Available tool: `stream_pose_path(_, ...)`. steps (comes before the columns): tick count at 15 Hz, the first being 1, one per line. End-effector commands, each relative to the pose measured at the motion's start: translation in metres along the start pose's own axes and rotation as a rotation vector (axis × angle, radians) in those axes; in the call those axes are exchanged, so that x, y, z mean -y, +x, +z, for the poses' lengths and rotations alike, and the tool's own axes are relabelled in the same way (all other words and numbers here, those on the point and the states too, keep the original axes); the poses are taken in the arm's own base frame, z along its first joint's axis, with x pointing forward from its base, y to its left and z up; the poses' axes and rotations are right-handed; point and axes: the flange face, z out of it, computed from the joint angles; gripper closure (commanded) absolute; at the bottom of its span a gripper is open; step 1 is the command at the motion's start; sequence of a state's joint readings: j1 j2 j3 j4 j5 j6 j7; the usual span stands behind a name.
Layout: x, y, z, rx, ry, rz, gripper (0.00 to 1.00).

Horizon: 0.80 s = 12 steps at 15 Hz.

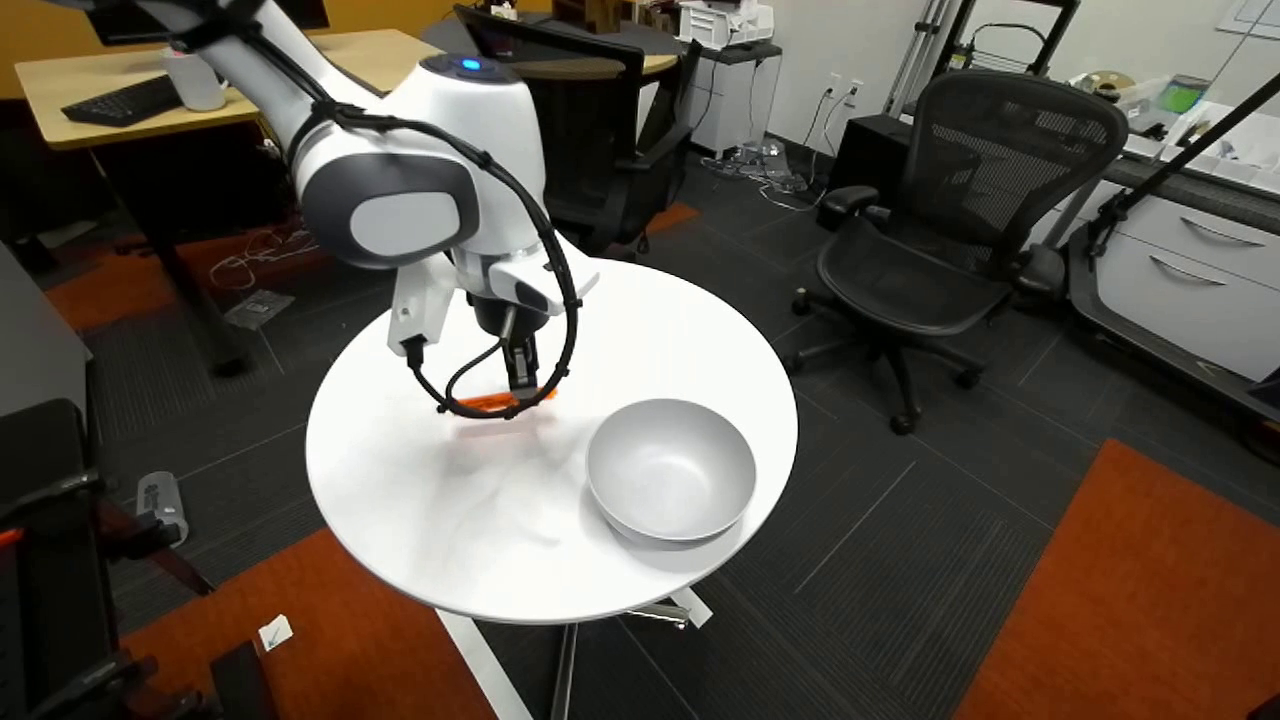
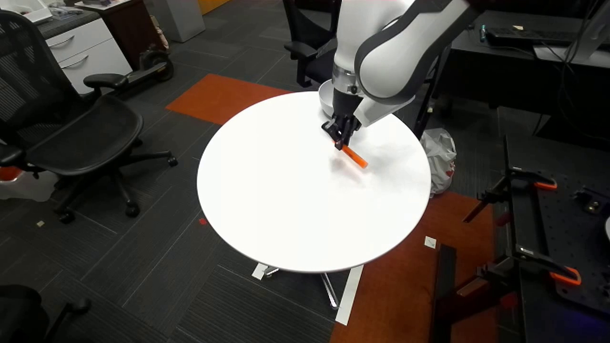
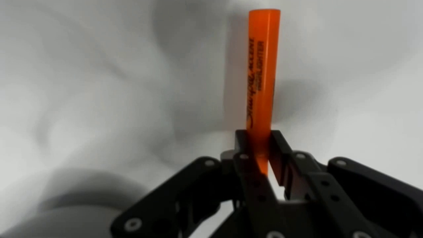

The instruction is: Put the marker in the bowl

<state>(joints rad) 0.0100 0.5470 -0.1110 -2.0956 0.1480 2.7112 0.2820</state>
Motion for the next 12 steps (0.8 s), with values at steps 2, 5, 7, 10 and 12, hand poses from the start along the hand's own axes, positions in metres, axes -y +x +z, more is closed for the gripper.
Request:
stream_pose_path(2,-0.017,0.018,-0.095,-0.159,0.077,0.082,0.95)
stream_pose_path(5,-0.042,0.049,-0.152,-0.233,0.129,0.171,0.95)
stream_pose_path(7,-0.061,0.068,-0.177,-0.276,0.145,0.224,0.95)
stream_pose_path(10,-0.084,0.097,-0.186,-0.304,0.145,0.294,0.95)
stream_pose_path(12,-0.095,0.108,-0.184,-0.301,0.138,0.332,0.95)
